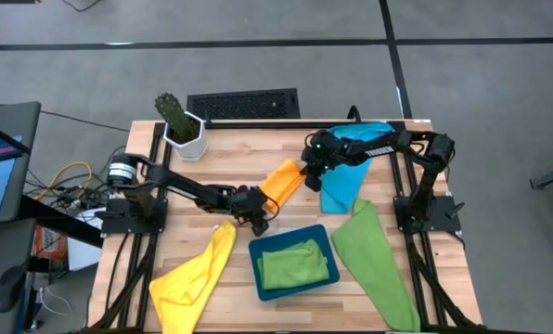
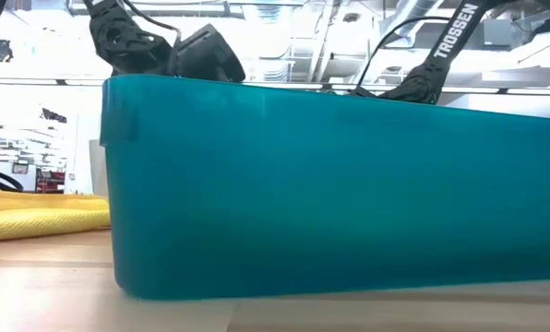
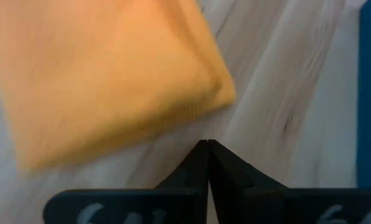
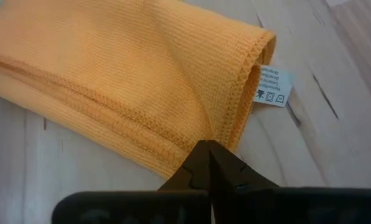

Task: Fold microfiber towels
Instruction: Put the folded orange microfiber towel into the blue bin

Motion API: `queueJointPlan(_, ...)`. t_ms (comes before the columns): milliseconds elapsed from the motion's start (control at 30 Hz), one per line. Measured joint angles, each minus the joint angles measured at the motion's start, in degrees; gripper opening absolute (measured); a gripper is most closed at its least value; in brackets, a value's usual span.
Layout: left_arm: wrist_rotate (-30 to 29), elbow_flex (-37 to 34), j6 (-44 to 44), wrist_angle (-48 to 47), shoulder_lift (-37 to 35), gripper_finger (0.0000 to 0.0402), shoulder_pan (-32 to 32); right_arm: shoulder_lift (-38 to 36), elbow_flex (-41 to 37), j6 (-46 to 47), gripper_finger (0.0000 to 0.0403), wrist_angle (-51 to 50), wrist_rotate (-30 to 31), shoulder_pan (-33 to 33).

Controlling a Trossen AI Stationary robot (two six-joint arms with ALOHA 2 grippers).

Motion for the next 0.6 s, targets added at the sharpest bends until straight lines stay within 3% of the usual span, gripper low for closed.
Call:
queueJointPlan(200, -4.9, 0.0, -8.2, -3.2, -9.8, 0.0000, 0.4, -0.4, -0.1, -0.4, 0.0023, -0.1, -0.5, -0.6)
queueJointPlan(333, -14.9, -0.1, -5.4, 2.4, -12.1, 0.0000, -1.8, -0.4, -0.1, 0.0, 0.0020, 0.2, -1.7, -0.7)
queueJointPlan(433, -18.1, 0.2, -2.5, 6.6, -9.5, 0.0000, -2.0, -0.4, -0.1, -0.2, 0.0014, 0.5, -1.7, -0.6)
queueJointPlan(600, -13.3, -0.1, -4.0, 7.7, -1.5, 0.0000, -0.2, -0.4, -0.1, -0.3, 0.0020, 0.5, -1.9, -0.6)
